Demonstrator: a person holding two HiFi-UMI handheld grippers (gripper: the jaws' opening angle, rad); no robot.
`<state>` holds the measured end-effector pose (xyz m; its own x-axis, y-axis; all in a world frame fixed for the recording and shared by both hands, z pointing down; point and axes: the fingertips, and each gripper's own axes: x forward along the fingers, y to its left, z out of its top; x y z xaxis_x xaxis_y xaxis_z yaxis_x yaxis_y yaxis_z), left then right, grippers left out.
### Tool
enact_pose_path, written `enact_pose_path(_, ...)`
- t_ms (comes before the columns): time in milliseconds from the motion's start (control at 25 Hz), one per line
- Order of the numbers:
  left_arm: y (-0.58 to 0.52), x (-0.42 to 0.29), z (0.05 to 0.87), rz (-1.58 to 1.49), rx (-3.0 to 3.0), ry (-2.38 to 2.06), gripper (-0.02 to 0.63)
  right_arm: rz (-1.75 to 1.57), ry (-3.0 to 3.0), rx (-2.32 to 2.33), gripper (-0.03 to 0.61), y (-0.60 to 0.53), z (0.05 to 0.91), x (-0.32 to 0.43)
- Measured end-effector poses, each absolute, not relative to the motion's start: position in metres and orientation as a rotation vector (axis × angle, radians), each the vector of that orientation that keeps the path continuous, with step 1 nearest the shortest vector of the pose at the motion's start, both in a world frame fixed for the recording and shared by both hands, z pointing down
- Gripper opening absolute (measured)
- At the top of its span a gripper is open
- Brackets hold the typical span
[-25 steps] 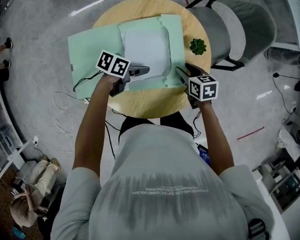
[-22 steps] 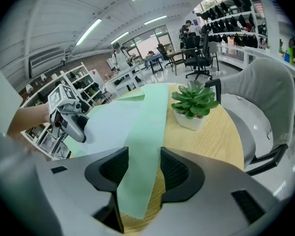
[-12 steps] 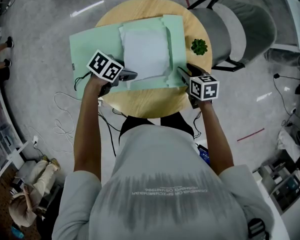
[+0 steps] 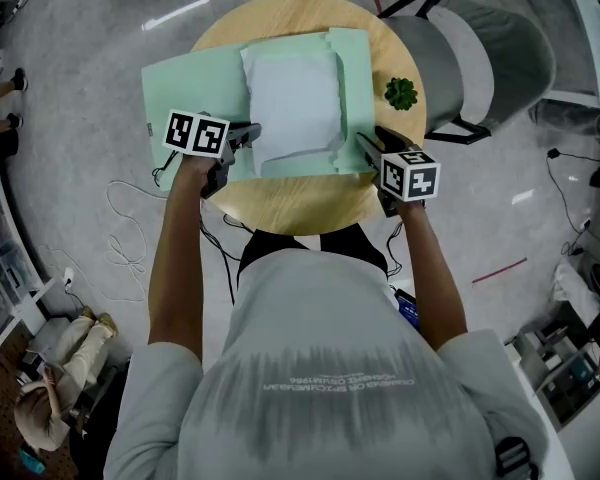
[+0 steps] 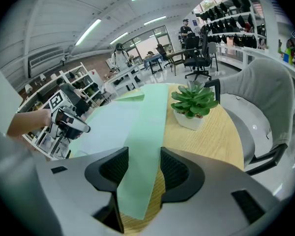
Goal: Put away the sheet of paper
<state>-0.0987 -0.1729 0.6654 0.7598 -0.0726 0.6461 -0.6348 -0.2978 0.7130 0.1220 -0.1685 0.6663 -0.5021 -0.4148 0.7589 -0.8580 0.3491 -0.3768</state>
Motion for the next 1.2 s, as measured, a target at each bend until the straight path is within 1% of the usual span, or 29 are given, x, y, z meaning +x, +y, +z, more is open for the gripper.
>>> enact_pose_path(640,-0.187,-0.045,0.68,0.439,1.746,-0.527,0.025,1.064,-2.06,1.109,0.229,-0.17,0.667,0.12)
enact_pose_path(920,-0.188,-0.042,0.683,0.431,1.78,-0.555,0.029,1.075,-2.058,1.114,0.229,-0.17,0.668,0.119)
enact_pose_path(1000,-0.19,-0.046,0.681,0.43,1.787,-0.577,0.05,1.079,-2.057,1.117,0.229,-0.17,0.668,0.12)
enact_pose_path(1040,-0.19,-0.049,0.68,0.435,1.788,-0.583,0.085,1.077,-2.055,1.119,0.229,-0.17,0.668,0.12)
enact_pose_path(1120,-0.19,-0.054,0.678,0.454,1.791,-0.592,0.134,1.074,-2.05,1.123,0.229,-0.17,0.668,0.121)
enact_pose_path(1200,-0.189,-0.062,0.675,0.478,1.794,-0.608,0.149,1.074,-2.045,1.129,0.229,-0.17,0.668,0.121)
